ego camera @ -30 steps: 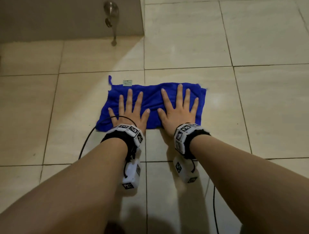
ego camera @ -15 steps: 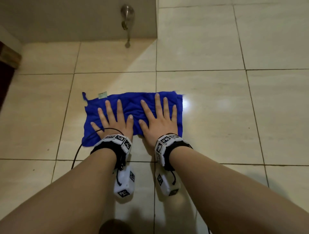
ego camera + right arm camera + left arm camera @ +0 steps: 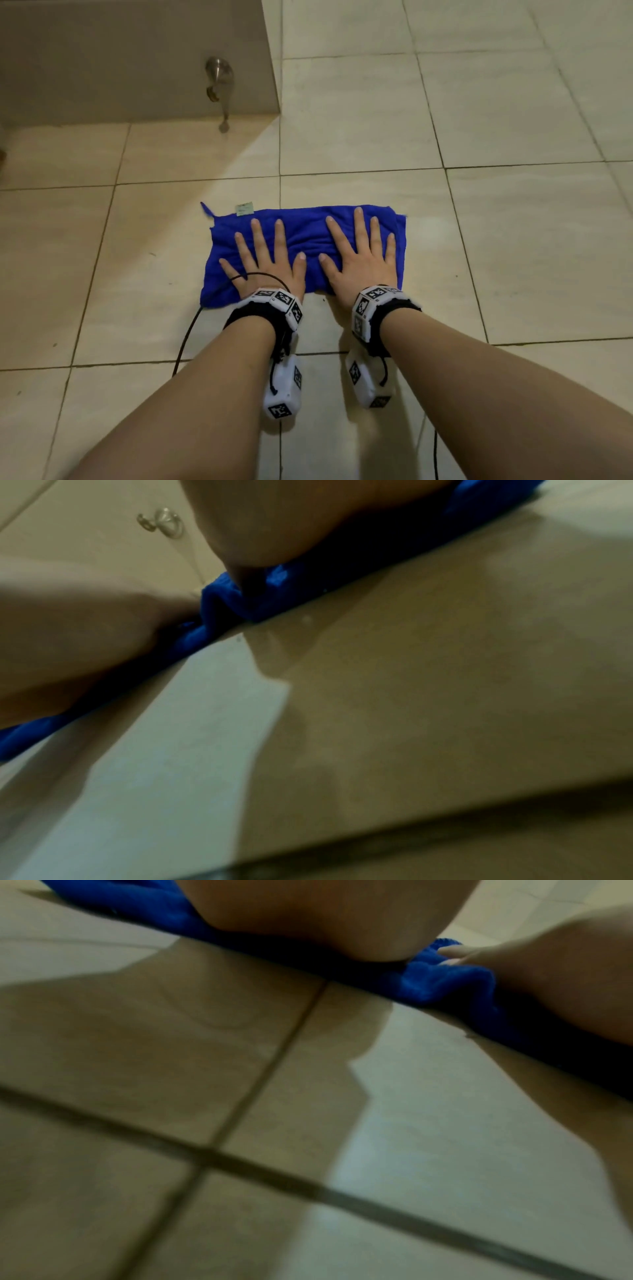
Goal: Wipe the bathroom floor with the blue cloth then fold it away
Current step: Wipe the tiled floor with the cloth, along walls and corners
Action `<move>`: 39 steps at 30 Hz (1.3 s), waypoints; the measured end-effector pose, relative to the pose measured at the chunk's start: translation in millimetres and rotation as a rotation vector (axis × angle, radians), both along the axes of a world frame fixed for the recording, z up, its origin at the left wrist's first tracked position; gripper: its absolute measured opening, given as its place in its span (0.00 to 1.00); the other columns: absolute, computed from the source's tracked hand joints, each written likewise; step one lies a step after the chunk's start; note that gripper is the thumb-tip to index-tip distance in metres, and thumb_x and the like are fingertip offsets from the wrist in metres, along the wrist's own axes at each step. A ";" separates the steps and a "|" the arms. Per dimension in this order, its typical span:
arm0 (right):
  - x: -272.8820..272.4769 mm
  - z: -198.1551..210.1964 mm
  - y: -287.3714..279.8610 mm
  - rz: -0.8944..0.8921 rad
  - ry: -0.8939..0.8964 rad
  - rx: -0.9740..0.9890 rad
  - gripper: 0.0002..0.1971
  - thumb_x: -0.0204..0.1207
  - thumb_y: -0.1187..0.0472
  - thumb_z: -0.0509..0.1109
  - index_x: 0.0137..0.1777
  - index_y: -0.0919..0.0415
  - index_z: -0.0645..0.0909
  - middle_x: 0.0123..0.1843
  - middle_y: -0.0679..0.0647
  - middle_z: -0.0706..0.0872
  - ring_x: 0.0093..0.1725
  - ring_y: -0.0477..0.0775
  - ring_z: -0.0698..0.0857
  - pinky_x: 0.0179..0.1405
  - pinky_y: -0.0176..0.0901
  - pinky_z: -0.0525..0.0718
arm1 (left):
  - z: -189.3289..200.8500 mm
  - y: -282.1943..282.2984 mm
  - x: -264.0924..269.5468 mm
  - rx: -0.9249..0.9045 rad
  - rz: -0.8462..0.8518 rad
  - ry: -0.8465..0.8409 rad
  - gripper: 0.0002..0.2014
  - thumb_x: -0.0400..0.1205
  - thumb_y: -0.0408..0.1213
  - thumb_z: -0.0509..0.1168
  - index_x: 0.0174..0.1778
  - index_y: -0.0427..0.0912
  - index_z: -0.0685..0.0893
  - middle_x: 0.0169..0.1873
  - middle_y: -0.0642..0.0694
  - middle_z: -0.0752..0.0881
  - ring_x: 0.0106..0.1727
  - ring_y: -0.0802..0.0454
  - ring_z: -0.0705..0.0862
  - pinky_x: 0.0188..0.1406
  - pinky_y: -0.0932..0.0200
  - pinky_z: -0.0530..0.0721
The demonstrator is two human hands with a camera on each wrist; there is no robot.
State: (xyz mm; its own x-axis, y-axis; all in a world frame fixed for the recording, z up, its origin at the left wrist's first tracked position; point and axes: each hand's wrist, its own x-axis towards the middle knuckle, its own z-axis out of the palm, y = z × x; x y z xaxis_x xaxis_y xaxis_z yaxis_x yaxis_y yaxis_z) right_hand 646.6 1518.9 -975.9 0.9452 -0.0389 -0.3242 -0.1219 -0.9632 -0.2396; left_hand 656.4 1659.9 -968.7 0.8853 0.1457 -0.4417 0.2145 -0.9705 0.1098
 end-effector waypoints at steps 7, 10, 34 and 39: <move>-4.4 3.5 -18.0 -0.016 0.027 -0.009 0.33 0.83 0.33 0.42 0.82 0.34 0.29 0.84 0.50 0.23 0.83 0.58 0.27 0.81 0.63 0.28 | 0.6 -16.7 -2.9 -0.007 -0.050 0.010 0.34 0.85 0.63 0.36 0.79 0.59 0.23 0.80 0.48 0.22 0.82 0.39 0.27 0.78 0.26 0.36; -3.4 4.0 -14.0 -0.015 0.040 -0.008 0.33 0.84 0.34 0.42 0.83 0.35 0.29 0.84 0.52 0.23 0.83 0.60 0.26 0.80 0.64 0.27 | -1.0 -14.1 -4.1 -0.010 -0.063 -0.005 0.34 0.85 0.63 0.37 0.80 0.59 0.24 0.80 0.48 0.23 0.82 0.40 0.27 0.77 0.27 0.35; -40.3 5.3 126.2 0.186 0.011 0.095 0.35 0.85 0.37 0.44 0.84 0.42 0.28 0.80 0.60 0.17 0.78 0.66 0.19 0.74 0.72 0.23 | -5.5 147.3 -31.0 -0.023 0.121 -0.003 0.28 0.86 0.60 0.37 0.79 0.71 0.30 0.82 0.62 0.29 0.84 0.52 0.34 0.81 0.36 0.40; -56.9 5.8 175.6 0.284 0.027 0.109 0.35 0.85 0.38 0.45 0.84 0.43 0.30 0.79 0.61 0.15 0.77 0.67 0.17 0.74 0.72 0.22 | -5.6 200.0 -53.5 -0.011 0.230 0.008 0.28 0.87 0.59 0.41 0.79 0.72 0.32 0.81 0.62 0.29 0.85 0.52 0.35 0.81 0.35 0.42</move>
State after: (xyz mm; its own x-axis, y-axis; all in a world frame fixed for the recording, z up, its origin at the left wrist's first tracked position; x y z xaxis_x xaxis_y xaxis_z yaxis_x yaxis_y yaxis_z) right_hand 589.7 1694.5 -970.2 0.9042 0.2623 -0.3371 0.1412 -0.9284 -0.3437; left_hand 603.0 1859.9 -974.4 0.8259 0.3384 -0.4510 0.4306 -0.8949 0.1171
